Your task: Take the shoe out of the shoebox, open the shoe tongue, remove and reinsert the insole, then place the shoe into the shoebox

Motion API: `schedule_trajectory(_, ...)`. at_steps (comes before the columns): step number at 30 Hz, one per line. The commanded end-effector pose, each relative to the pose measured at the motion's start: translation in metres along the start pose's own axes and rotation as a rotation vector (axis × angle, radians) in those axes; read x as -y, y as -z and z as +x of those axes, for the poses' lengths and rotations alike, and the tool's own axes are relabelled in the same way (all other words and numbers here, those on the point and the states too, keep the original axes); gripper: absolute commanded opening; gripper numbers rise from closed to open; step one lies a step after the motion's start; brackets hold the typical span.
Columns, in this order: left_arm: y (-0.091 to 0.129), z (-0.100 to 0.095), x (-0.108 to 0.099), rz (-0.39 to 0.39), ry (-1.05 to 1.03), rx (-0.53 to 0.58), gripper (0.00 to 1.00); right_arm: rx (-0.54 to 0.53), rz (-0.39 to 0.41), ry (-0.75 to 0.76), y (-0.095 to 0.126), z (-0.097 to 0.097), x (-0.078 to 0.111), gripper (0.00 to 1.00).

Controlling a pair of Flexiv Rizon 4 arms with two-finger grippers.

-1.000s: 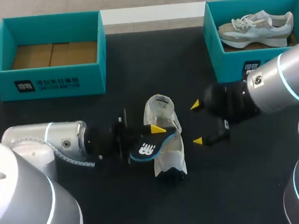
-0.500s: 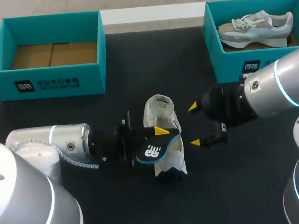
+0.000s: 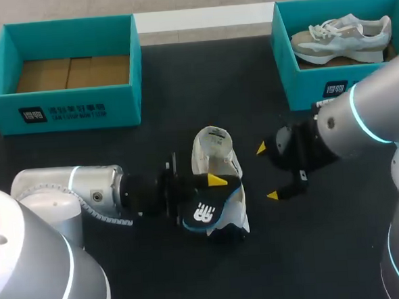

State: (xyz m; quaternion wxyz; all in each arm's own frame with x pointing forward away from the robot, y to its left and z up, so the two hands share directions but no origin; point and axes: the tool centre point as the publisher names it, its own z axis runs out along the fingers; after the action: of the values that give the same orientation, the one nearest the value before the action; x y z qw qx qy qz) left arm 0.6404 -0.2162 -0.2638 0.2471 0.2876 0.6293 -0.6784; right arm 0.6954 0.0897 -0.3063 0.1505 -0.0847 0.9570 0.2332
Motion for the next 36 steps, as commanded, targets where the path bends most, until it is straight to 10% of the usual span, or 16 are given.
schedule_trajectory(1, -0.002, 0.006, -0.012, 0.021, -0.007, 0.005, 0.0, -0.018, 0.051, 0.005, -0.01, -0.005, -0.002, 1.0)
schedule_trajectory(36, -0.025, 0.025, -0.031, 0.055, -0.015, 0.007, 0.0, -0.052, 0.036, 0.061, -0.04, 0.006, 0.009, 1.0)
